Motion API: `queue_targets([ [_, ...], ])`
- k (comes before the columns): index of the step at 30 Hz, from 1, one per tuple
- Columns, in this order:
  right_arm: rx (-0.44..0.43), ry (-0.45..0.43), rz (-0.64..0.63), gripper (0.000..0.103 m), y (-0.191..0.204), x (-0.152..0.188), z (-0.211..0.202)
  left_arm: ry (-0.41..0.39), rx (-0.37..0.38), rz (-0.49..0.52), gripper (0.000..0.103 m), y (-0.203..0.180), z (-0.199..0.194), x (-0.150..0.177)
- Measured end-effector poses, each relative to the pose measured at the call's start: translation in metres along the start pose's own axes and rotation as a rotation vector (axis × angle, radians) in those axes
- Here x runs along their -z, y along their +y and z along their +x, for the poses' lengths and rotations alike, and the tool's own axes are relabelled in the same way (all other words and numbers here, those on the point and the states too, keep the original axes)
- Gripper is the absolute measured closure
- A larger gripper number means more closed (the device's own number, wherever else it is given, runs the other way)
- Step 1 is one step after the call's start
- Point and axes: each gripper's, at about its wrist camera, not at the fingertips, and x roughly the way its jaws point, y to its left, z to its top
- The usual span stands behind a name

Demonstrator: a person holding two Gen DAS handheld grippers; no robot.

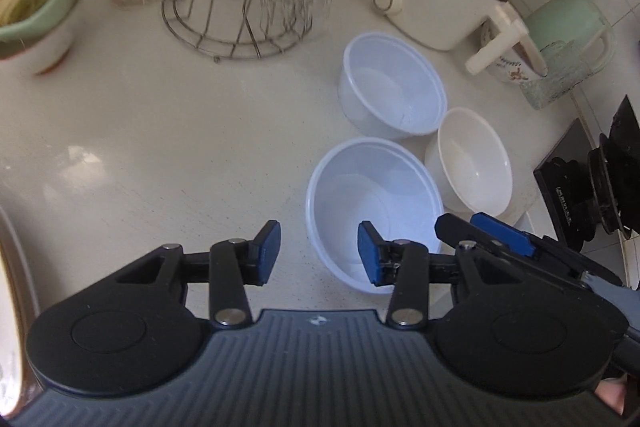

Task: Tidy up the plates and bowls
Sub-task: 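Close both grippers on the rim of a clear plastic bowl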

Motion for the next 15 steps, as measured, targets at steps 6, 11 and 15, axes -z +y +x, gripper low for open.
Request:
queue_targets([
  [6,-0.017,0.044,-0.01,0.062,-0.009,0.001,0.017,-0.011,-0.004,0.032,0.069,-0.01,0.015,0.0],
  [11,-0.023,0.075,-0.01,0.075,-0.012,0.002,0.027,0.0,-0.022,0.016,0.082,-0.011,0.023,0.003],
  [15,-0.031,0.086,-0.016,0.085,-0.012,0.003,0.031,-0.014,-0.044,0.029,0.09,-0.013,0.023,0.005],
])
